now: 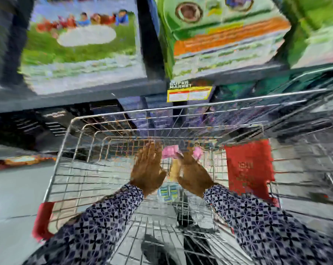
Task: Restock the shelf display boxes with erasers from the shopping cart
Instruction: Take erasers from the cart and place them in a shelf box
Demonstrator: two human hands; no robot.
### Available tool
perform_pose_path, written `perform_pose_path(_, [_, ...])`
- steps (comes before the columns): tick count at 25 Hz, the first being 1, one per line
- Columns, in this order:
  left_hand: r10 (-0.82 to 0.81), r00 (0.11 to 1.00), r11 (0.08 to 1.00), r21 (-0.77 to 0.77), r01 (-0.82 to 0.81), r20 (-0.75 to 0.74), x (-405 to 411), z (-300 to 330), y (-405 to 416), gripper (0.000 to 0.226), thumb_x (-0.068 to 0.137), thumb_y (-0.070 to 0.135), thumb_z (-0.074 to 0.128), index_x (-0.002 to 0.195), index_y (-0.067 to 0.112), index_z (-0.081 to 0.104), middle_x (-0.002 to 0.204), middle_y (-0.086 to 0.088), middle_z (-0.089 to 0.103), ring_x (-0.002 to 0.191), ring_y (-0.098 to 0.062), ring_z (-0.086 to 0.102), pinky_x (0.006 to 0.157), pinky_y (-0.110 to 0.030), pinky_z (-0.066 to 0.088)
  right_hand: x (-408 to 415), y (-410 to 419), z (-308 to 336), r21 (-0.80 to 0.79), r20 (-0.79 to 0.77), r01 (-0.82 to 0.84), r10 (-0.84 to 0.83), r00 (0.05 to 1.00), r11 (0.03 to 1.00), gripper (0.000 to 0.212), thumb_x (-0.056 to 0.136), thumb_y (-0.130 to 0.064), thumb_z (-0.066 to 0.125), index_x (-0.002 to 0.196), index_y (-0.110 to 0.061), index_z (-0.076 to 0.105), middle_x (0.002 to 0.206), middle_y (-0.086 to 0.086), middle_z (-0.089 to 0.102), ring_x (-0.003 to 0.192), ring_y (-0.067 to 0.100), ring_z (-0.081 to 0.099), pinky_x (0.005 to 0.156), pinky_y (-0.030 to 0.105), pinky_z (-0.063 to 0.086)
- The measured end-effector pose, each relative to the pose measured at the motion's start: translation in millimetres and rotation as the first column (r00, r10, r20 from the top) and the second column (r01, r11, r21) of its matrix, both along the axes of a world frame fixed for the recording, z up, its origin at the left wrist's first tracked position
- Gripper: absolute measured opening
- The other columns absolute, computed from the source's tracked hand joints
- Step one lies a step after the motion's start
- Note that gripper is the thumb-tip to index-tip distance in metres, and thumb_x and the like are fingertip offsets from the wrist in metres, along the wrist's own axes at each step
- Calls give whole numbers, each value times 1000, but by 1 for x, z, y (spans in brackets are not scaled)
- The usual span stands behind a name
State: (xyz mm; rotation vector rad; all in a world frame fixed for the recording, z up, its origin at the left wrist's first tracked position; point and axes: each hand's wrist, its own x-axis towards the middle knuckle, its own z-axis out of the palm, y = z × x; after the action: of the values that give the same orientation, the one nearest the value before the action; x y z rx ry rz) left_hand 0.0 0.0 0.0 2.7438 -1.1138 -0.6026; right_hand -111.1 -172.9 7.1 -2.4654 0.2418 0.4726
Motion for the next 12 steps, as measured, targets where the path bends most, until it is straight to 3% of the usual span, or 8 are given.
perform_pose_path(2, [60,996,997,58,-56,-70,-1,-33,-3,91,97,45,55,167,6,12,175,-22,12,163,-41,11,131,-49,18,6,5,-34,-52,-8,-86,86,996,995,61,99,-12,60,154,1,38,165,19,33,151,45,32,127,41,23])
perform_pose_path(4, [105,990,987,133,-92,-95,-2,-56,-1,90,97,45,58,166,6,16,173,-22,19,160,-42,18,127,-50,26,8,14,-59,-193,-30,-206,204,978,959,46,97,-10,61,139,8,56,159,23,42,150,52,31,126,52,24])
perform_pose_path(6, [162,980,982,119,-148,-116,-2,-70,1,86,88,41,69,158,7,33,162,-21,37,149,-41,36,117,-53,41,9,21,-77,-252,-49,-220,215,975,942,51,89,-13,71,133,10,60,156,32,42,148,55,32,119,61,36])
perform_pose_path(9, [144,985,986,93,-135,-94,0,-73,1,79,81,36,76,149,11,44,152,-14,48,139,-36,47,109,-51,49,11,31,-88,-331,-114,-207,179,977,920,58,95,-22,61,145,4,49,163,29,30,154,49,19,122,57,31])
perform_pose_path(12, [171,976,985,30,-168,-135,4,-74,9,72,75,21,80,140,13,49,150,-11,47,136,-34,46,103,-47,55,10,40,-88,-365,-116,-201,170,979,909,67,65,-20,86,121,13,67,134,35,61,132,51,46,98,59,57])
